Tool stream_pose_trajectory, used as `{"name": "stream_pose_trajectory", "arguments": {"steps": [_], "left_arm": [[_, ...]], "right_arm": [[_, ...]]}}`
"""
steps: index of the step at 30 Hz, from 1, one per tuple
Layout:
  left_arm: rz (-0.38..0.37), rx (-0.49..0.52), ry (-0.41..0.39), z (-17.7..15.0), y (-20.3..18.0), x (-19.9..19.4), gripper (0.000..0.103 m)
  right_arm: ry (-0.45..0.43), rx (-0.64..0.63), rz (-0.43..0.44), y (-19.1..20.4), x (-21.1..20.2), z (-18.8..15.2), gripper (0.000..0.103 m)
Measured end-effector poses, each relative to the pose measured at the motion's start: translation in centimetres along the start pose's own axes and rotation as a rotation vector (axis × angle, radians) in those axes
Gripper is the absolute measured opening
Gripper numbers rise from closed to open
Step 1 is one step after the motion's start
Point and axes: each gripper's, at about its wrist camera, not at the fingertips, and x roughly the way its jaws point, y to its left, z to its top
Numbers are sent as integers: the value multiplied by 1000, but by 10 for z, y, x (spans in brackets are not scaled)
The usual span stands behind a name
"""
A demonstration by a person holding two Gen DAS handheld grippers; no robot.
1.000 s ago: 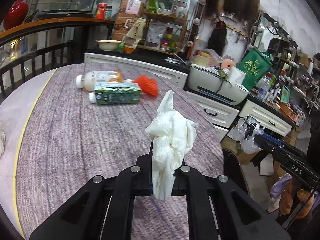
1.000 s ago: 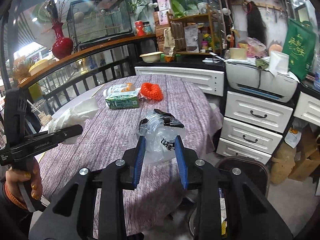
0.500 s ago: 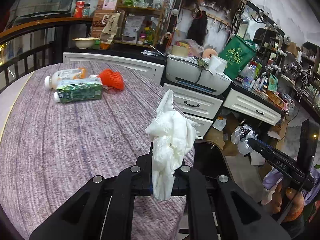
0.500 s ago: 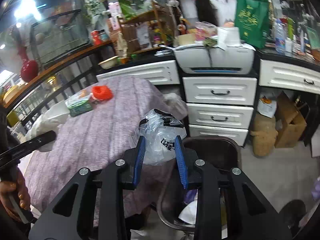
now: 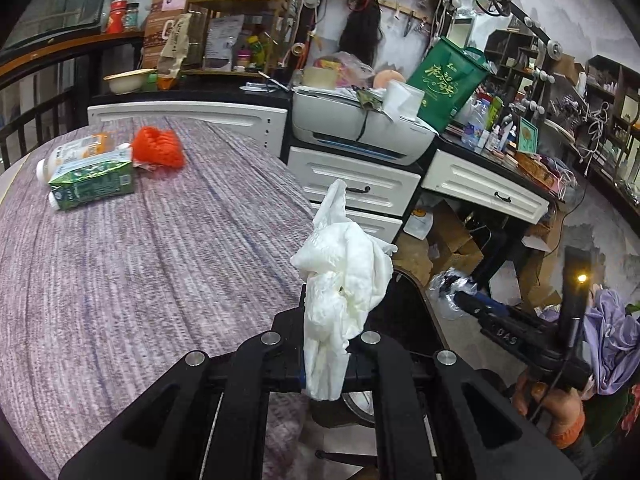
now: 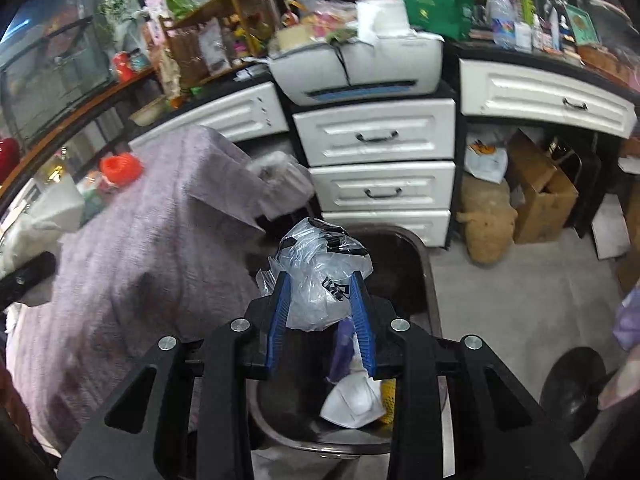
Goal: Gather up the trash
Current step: 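Carry the white tissue and clear plastic bag with both tools over the bin, then open the right tool over the bin while the left tool drops the tissue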
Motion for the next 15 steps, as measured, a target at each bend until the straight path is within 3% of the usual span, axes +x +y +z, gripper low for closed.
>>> {"name": "stream_pose_trajectory", "arguments": {"steps": [7, 10, 12, 15], "left_arm": [[-24, 22, 37, 0, -17, 19, 9], [-33, 25, 48, -1, -22, 24, 9], [-36, 31, 56, -2, -26, 27, 9], [-44, 45, 68, -3, -32, 31, 9]], "right_arm": [[60, 51, -41, -21, 28, -14, 32], [61, 70, -80, -27, 34, -17, 45], [53, 94, -85, -32, 33, -18, 66], [25, 113, -92, -36, 25, -16, 73]]}}
